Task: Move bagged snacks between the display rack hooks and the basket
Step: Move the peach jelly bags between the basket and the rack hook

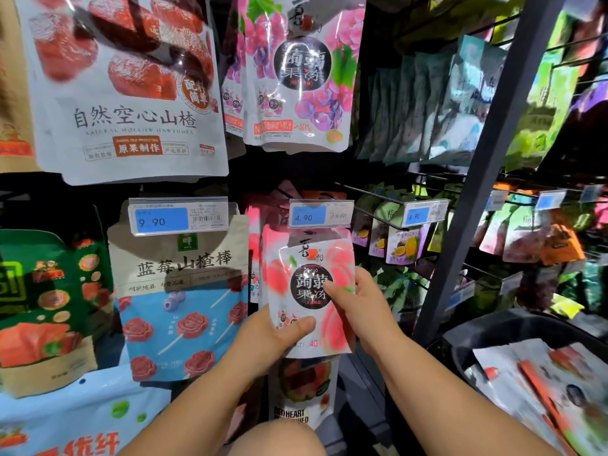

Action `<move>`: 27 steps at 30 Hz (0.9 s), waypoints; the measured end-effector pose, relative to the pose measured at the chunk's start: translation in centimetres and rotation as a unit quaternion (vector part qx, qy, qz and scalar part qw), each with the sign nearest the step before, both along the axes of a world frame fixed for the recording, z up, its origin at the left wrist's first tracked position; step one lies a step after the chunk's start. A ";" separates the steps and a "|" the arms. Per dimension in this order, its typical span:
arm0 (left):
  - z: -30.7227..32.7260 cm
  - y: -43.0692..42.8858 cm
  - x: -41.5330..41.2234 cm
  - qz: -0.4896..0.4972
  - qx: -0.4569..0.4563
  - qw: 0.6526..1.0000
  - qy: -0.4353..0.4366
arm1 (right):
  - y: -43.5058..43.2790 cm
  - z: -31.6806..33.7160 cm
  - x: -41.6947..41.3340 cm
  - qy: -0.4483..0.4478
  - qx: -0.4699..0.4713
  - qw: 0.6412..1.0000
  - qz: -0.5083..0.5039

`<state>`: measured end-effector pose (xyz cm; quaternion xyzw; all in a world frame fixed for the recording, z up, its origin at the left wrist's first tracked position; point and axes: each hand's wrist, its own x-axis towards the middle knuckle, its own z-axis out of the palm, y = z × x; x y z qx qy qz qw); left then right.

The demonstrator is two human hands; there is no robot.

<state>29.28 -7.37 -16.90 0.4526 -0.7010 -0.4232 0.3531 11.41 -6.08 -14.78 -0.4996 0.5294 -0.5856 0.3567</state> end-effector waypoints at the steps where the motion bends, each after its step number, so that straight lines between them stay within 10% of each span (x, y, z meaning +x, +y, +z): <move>1: 0.1 -0.1 0.0 0.015 -0.008 1.000 -0.018 | -0.2 -0.1 -0.1 0.001 -0.001 1.000 -0.004; 13: -1.0 -0.2 -0.3 0.182 -0.090 0.979 -0.009 | -0.9 -1.8 0.2 0.130 -0.001 0.979 -0.156; 27: -2.0 -1.1 -2.1 0.124 -0.085 0.983 0.102 | -1.7 -4.2 -1.3 0.157 0.040 0.986 0.031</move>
